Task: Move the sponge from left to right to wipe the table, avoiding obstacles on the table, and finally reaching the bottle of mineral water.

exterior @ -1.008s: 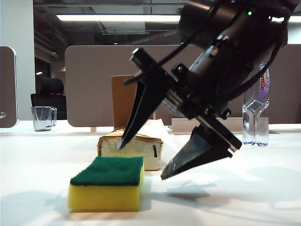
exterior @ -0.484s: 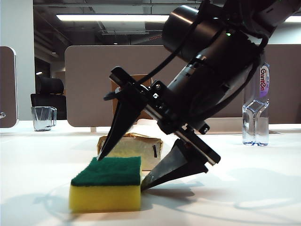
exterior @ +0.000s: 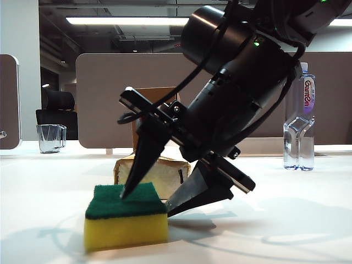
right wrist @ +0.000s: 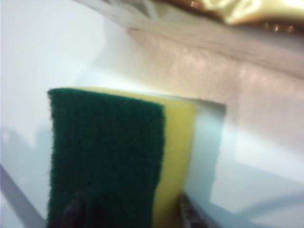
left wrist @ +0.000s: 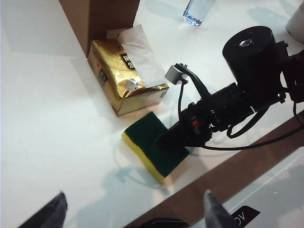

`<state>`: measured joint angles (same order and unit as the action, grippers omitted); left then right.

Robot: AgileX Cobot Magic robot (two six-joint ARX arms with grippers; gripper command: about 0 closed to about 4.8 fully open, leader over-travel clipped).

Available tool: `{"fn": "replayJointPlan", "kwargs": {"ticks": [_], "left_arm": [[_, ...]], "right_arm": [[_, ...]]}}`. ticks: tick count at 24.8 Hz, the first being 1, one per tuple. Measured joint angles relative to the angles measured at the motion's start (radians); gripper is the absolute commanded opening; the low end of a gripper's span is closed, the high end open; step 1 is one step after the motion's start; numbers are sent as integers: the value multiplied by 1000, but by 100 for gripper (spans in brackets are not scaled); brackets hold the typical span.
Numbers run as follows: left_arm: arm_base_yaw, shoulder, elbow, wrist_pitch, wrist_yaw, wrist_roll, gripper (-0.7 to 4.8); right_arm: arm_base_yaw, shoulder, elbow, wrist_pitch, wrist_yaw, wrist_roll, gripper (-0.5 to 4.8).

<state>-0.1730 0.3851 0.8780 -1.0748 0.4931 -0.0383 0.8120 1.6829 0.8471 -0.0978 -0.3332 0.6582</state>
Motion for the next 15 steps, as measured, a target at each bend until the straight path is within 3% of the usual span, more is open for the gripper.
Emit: {"fn": "replayJointPlan", "kwargs": {"ticks": [3,4,5,15], "left_arm": [[0,-8,0,0,0,0,371],[0,-7,0,0,0,0,371],[0,-7,0,0,0,0,371],[-14,-7,12,0,1,0,371]], "right_arm": [[1,2,0,-24,39,-1,92],[1,2,0,-24,47,-1,24],[2,2,0,-25,53,-1,-10],[3,2,1,-46,79,-15,-7]]}}
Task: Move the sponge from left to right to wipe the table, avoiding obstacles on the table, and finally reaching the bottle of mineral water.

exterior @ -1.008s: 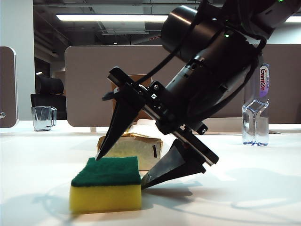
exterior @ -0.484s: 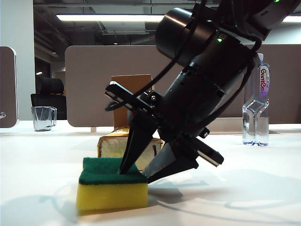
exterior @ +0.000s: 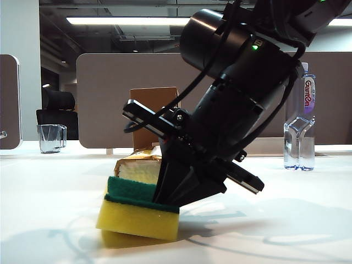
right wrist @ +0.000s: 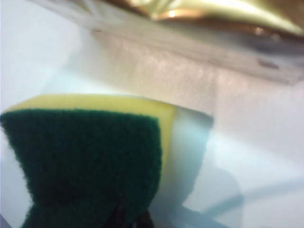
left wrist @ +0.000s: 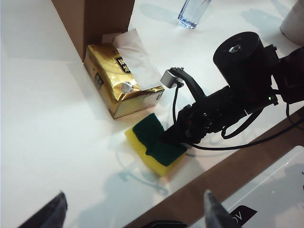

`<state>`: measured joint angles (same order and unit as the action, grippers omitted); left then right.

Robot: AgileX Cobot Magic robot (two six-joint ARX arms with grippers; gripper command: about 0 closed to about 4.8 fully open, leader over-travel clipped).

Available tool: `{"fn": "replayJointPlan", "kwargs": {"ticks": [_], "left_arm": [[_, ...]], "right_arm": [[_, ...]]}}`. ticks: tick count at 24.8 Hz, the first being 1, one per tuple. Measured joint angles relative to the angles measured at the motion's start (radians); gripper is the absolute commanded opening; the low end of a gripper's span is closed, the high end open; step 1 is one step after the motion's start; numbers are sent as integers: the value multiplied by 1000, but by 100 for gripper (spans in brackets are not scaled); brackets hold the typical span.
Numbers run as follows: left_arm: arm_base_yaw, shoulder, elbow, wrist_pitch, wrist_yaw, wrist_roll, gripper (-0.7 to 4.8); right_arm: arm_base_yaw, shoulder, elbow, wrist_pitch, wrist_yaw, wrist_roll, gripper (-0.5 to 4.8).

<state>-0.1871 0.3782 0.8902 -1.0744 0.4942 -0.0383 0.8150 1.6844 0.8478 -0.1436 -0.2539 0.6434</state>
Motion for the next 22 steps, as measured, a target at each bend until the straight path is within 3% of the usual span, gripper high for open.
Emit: {"fn": "replayJointPlan", "kwargs": {"ticks": [22], "left_arm": [[-7,0,0,0,0,0,371]], "right_arm": [[-26,-25,-12,-68,14,-77,-7]]}}
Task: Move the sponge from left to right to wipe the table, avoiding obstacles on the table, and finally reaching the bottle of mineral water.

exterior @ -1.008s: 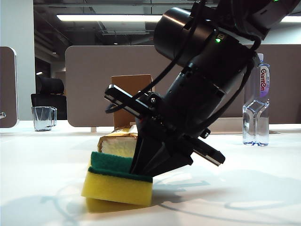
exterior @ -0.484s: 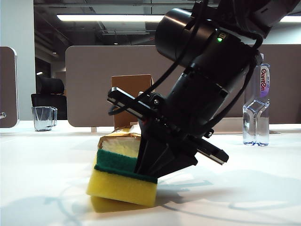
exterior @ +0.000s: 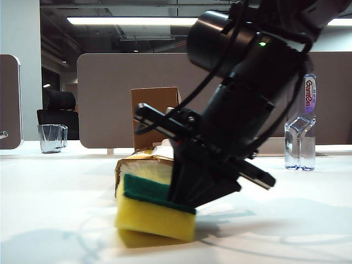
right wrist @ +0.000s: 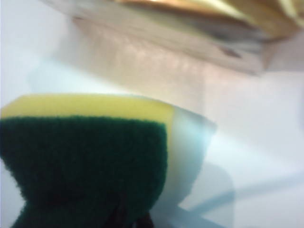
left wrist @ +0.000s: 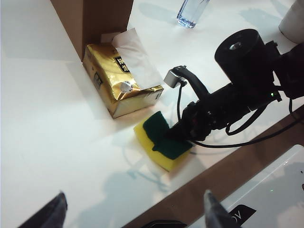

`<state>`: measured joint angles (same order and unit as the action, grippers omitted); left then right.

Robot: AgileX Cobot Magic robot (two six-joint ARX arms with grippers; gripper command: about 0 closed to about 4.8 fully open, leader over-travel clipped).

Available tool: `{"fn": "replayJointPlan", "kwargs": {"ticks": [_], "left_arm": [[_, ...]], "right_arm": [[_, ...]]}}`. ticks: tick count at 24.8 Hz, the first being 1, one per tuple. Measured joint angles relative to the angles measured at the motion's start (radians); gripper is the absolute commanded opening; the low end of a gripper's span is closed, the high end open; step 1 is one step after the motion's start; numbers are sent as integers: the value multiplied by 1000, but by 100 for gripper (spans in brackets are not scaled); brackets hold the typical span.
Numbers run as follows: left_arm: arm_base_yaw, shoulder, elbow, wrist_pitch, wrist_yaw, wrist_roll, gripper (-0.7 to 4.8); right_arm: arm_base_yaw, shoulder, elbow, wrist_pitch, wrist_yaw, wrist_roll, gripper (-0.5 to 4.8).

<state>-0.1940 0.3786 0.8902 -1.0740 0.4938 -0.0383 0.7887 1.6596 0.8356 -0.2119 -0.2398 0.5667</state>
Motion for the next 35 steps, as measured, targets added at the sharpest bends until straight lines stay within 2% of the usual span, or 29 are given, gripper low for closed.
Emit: {"fn": "replayJointPlan", "kwargs": {"ticks": [15,25,35], "left_arm": [[0,0,0,8,0,0,371],[0,0,0,8,0,-4,367],[0,0,0,8,0,-6,367]], "right_arm": [[-166,-180,-186,-29,-16,-72,-7],[-235,-245,-274,19,-41,-107,-7],[-406,-336,-297,-126,-43,-222,-7]]}}
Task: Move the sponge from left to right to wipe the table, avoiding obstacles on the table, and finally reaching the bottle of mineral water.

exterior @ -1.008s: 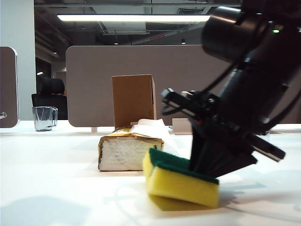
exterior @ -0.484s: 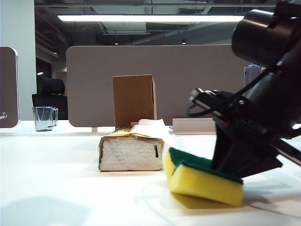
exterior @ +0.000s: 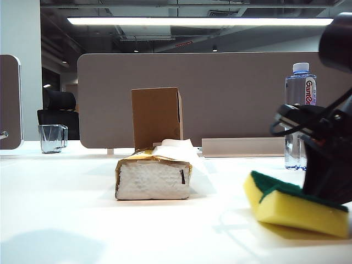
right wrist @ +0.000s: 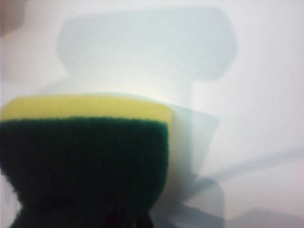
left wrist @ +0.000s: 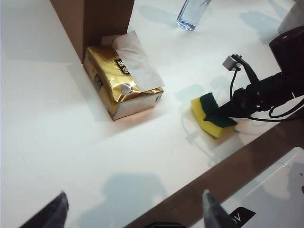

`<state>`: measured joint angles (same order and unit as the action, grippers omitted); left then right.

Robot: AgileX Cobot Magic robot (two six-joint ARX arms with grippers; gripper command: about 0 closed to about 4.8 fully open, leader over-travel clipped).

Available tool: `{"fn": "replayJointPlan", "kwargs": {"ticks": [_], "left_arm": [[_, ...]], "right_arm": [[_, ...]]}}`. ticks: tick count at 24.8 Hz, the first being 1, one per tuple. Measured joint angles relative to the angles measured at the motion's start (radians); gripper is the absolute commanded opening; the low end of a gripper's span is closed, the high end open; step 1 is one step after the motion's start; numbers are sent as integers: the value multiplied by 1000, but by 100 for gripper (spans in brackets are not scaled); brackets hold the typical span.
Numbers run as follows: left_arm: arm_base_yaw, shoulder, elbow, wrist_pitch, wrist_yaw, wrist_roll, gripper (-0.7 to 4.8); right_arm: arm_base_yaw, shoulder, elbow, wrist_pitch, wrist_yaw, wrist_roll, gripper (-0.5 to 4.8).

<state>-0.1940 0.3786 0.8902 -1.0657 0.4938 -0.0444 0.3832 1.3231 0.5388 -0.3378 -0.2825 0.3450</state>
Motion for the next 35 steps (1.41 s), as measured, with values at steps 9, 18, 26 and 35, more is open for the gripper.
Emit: {"fn": "replayJointPlan", "kwargs": {"ticks": [9,18,26,35], "left_arm": [[0,0,0,23,0,-20,367],[0,0,0,23,0,-20,367],[0,0,0,23,0,-20,367],[0,0,0,36,0,-20,367]], "right_arm": [[-171,-78,-8,-126,4,-105,-7],[-318,-105,-10,-194,0,-157,-7],[-387,-106,-8,-203,2,-165,-7],[-404,-109,-4,-207,36,-171,-7]]}}
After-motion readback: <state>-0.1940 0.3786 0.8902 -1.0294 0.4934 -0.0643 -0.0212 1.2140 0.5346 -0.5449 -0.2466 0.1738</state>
